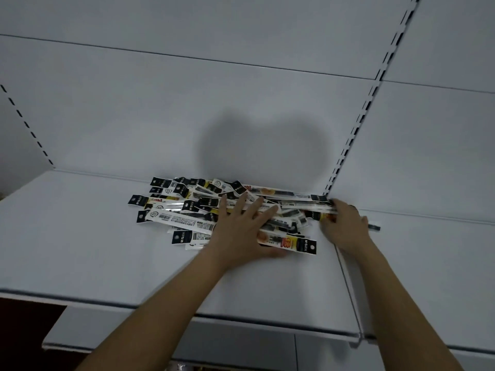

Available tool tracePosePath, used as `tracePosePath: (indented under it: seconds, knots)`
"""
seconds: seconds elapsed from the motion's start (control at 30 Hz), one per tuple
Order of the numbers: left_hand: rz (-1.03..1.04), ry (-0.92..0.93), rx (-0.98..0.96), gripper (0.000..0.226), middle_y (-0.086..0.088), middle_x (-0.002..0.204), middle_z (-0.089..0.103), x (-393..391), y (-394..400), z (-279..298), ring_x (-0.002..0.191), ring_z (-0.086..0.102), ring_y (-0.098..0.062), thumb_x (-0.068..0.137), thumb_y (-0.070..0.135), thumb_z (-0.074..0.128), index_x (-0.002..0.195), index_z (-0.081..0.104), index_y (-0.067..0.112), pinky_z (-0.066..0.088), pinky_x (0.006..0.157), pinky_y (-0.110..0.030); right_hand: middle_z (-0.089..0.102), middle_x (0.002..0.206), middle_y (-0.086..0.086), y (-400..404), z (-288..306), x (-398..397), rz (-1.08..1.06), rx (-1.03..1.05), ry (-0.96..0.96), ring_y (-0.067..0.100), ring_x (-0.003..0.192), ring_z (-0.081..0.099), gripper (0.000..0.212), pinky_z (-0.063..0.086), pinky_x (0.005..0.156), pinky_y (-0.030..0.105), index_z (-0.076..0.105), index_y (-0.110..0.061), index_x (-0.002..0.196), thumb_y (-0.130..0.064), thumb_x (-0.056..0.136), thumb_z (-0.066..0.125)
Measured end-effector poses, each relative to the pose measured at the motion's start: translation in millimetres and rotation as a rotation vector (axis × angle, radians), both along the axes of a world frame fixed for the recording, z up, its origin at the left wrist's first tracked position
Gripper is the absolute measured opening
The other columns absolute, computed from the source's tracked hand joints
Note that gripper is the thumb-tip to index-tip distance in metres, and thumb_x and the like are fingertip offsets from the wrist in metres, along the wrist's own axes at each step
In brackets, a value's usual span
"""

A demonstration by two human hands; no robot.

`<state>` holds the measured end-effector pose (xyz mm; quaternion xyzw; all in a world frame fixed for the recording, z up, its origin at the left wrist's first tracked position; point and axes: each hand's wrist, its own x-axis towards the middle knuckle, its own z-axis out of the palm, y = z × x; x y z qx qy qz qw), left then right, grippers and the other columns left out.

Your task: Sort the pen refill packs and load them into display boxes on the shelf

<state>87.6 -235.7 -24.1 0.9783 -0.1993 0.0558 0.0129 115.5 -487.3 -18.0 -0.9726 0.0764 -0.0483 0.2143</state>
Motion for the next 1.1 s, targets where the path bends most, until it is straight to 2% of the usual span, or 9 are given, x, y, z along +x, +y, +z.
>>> tracePosePath:
  seconds: [0.1, 0.17, 0.3, 0.43, 0.5, 0.6, 0.7, 0.87, 1.1]
  knots:
    - [0.036, -0.018, 0.001, 0.1, 0.01, 0.164, 0.001, -2, -1, -1, 0.151, -0.006, -0.025, 0.065, 0.097, 0.012, 0.152, -0.001, 0.049, -0.009, 0.116, -0.062, 0.05, 0.133, 0.015, -5, -4, -4, 0.061, -0.169, -0.04, 0.037, 0.121, 0.042, 0.062, 0.034, 0.103, 0.047, 0.046, -0.016, 0.141, -0.047, 0.09, 0.061]
    - [0.035, -0.077, -0.024, 0.097, 0.01, 0.164, 0.009, -2, -1, -3, 0.152, 0.0, -0.023, 0.068, 0.097, 0.018, 0.152, 0.006, 0.05, -0.006, 0.117, -0.061, 0.05, 0.127, 0.014, -2, -5, -8, 0.056, -0.127, -0.048, 0.033, 0.118, 0.04, 0.059, 0.038, 0.095, 0.043, 0.052, -0.013, 0.134, -0.049, 0.089, 0.063]
    - [0.034, -0.097, -0.031, 0.095, 0.011, 0.162, 0.021, -6, -2, 0, 0.151, 0.01, -0.022, 0.068, 0.097, 0.023, 0.15, 0.019, 0.05, -0.004, 0.117, -0.061, 0.056, 0.112, 0.011, 1, -9, -22, 0.112, 0.009, -0.168, 0.03, 0.106, 0.045, 0.038, 0.04, 0.08, 0.041, 0.059, -0.009, 0.111, -0.037, 0.088, 0.07]
    - [0.06, -0.269, -0.022, 0.091, -0.002, 0.154, 0.039, -18, -12, -1, 0.145, 0.028, -0.034, 0.071, 0.092, 0.03, 0.142, 0.046, 0.039, 0.007, 0.11, -0.072, 0.062, 0.097, 0.005, -7, -7, -37, 0.159, 0.034, -0.235, 0.029, 0.09, 0.054, 0.023, 0.036, 0.07, 0.038, 0.051, -0.015, 0.1, -0.026, 0.09, 0.068]
    - [0.077, -0.295, -0.039, 0.095, -0.004, 0.154, 0.039, -26, -15, -7, 0.144, 0.029, -0.035, 0.069, 0.094, 0.029, 0.144, 0.043, 0.038, 0.01, 0.109, -0.074, 0.064, 0.1, 0.005, -18, -6, -40, 0.163, -0.018, -0.223, 0.03, 0.09, 0.057, 0.022, 0.033, 0.069, 0.037, 0.053, -0.014, 0.107, -0.025, 0.092, 0.064]
    - [0.134, -0.179, -0.088, 0.097, 0.003, 0.161, 0.023, -29, -12, -10, 0.15, 0.015, -0.029, 0.066, 0.098, 0.018, 0.15, 0.021, 0.049, 0.003, 0.113, -0.069, 0.064, 0.106, 0.01, -35, -7, -42, 0.141, -0.076, -0.2, 0.035, 0.095, 0.058, 0.026, 0.037, 0.073, 0.039, 0.058, -0.011, 0.117, -0.017, 0.092, 0.061]
    - [0.154, -0.102, -0.075, 0.088, 0.009, 0.164, 0.009, -24, -7, -10, 0.152, 0.0, -0.022, 0.069, 0.095, 0.003, 0.148, 0.005, 0.055, -0.005, 0.116, -0.063, 0.06, 0.102, 0.017, -47, -5, -46, 0.022, -0.06, -0.195, 0.039, 0.094, 0.057, 0.02, 0.038, 0.075, 0.041, 0.059, -0.002, 0.109, -0.006, 0.09, 0.054]
    - [0.133, -0.108, -0.099, 0.083, 0.011, 0.163, 0.013, -21, -8, -11, 0.151, 0.003, -0.02, 0.073, 0.092, 0.005, 0.148, 0.009, 0.057, -0.004, 0.117, -0.062, 0.056, 0.108, 0.021, -59, 7, -50, -0.185, 0.049, -0.268, 0.039, 0.096, 0.053, 0.02, 0.039, 0.08, 0.044, 0.055, 0.001, 0.112, -0.013, 0.1, 0.046]
    - [0.086, -0.142, -0.149, 0.091, 0.007, 0.164, 0.011, -20, -8, -12, 0.152, 0.003, -0.021, 0.075, 0.092, 0.016, 0.153, 0.008, 0.047, -0.002, 0.117, -0.062, 0.058, 0.108, 0.017, -16, 32, -46, -0.131, 0.112, -0.574, 0.035, 0.098, 0.054, 0.021, 0.035, 0.078, 0.04, 0.058, -0.003, 0.118, -0.012, 0.1, 0.049]
